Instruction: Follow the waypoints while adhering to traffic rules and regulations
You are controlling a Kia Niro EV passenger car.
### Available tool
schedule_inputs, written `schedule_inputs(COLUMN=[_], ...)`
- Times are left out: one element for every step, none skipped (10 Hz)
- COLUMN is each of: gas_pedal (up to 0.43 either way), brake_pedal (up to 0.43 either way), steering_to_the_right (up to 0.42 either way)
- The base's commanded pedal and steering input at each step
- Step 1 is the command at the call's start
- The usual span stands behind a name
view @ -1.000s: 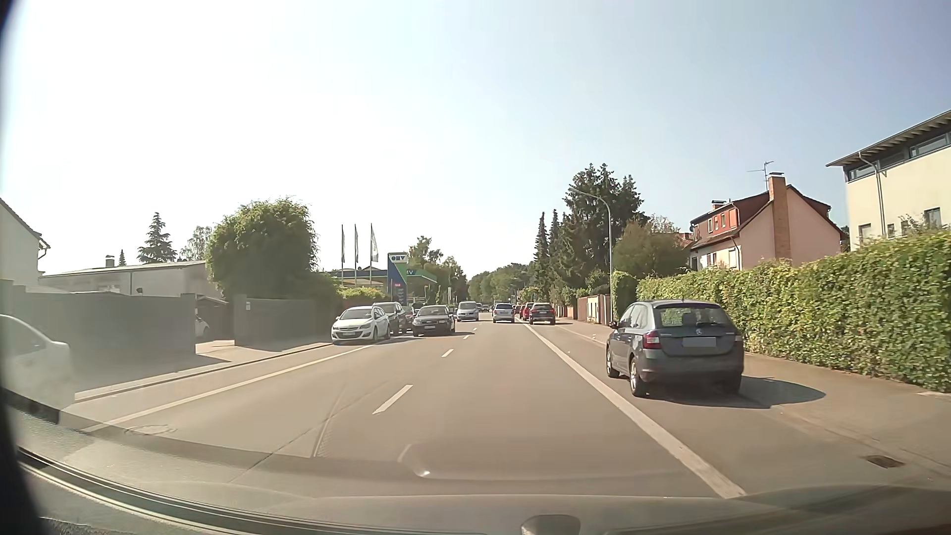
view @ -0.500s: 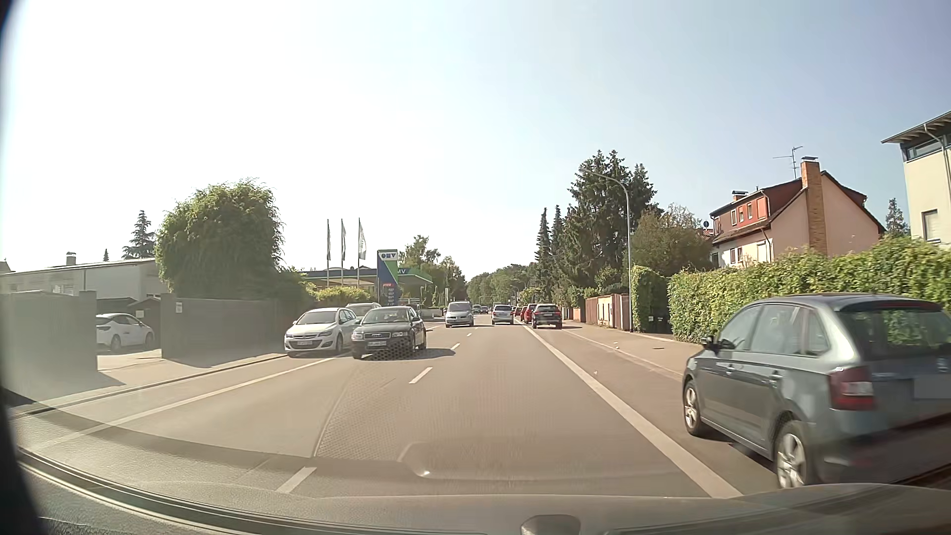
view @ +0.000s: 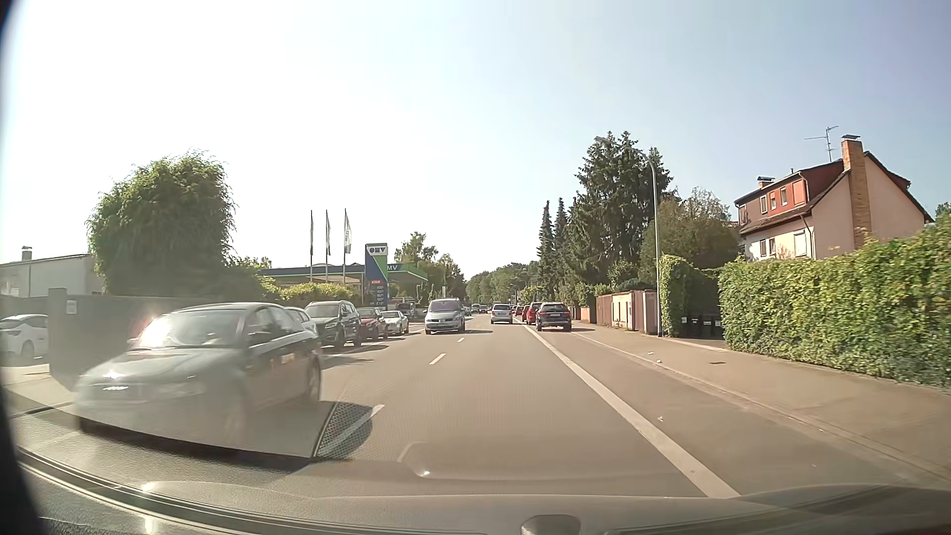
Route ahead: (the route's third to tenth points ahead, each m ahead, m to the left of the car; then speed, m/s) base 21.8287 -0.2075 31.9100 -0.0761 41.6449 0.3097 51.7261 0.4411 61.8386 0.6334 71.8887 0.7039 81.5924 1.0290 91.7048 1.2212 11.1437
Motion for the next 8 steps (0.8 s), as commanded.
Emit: schedule_inputs(gas_pedal=[0.059, 0.059, 0.059, 0.059, 0.059, 0.059, 0.059, 0.059], brake_pedal=[0.03, 0.03, 0.03, 0.03, 0.03, 0.03, 0.03, 0.03], steering_to_the_right=[0.0, -0.001, -0.002, -0.002, -0.003, -0.004, -0.005, -0.005])
